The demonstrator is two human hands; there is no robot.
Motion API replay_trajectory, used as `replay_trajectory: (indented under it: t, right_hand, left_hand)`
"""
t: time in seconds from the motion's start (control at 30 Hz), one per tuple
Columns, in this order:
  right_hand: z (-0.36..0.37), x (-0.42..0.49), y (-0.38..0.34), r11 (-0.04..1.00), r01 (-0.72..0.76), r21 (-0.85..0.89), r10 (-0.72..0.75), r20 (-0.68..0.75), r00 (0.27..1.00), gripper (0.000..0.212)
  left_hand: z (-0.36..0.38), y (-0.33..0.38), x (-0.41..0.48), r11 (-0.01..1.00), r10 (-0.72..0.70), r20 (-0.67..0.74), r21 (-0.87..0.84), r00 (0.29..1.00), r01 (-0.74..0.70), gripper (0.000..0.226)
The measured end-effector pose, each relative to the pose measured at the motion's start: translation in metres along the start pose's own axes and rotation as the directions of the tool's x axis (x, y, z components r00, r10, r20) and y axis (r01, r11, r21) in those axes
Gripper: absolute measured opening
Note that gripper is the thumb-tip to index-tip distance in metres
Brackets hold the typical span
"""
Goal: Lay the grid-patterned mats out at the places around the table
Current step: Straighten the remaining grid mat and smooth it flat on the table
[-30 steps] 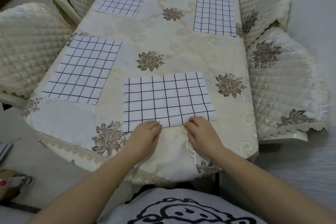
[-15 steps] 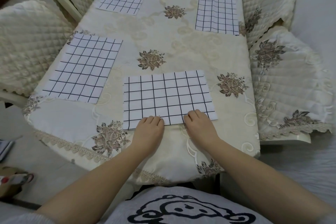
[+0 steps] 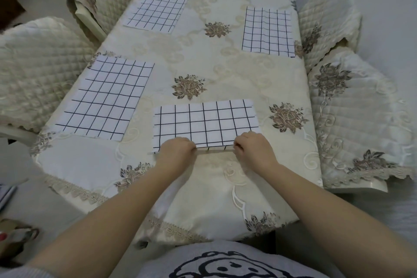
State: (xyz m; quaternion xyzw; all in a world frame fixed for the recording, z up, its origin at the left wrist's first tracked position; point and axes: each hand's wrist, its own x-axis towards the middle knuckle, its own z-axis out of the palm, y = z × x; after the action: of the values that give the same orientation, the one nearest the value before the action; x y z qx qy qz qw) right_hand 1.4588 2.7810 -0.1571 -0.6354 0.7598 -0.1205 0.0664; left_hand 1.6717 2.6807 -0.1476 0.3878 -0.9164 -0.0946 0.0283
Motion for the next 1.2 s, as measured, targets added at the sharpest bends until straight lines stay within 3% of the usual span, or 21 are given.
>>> replay_trajectory:
  t: [0.3,0.7,0.83,1.03,1.2]
  right_hand:
    - [-0.065,0.035,0.026,0.972,-0.137,0.189,0.132,0.038,0.991,0.014]
    - [-0.175,0.07,0.04,0.94,-0.139,0.311,0.193,-0.152,0.969,0.015]
    - [-0.209,0.072,0.039,0.938,-0.103,0.332,0.173,-0.191,0.966,0.014]
    - [-0.234,0.08,0.032,0.973,-0.026,0.229,0.074,-0.206,0.976,0.012]
    - [-0.248,0.08,0.028,0.987,0.047,0.154,-0.015,-0.202,0.979,0.013]
  left_hand:
    - [-0.076,-0.017,0.047,0.993,-0.018,-0.005,-0.113,1.0,0.018,0.017]
    - [-0.168,-0.01,0.1,0.971,-0.027,-0.026,-0.237,0.999,0.02,0.013]
    - [-0.193,0.013,0.115,0.957,0.05,-0.051,-0.284,0.997,-0.062,0.009]
    - [-0.194,0.079,0.139,0.92,0.185,-0.06,-0.34,0.981,-0.194,0.025]
    - [-0.196,0.133,0.154,0.906,0.273,-0.114,-0.304,0.955,-0.295,0.02]
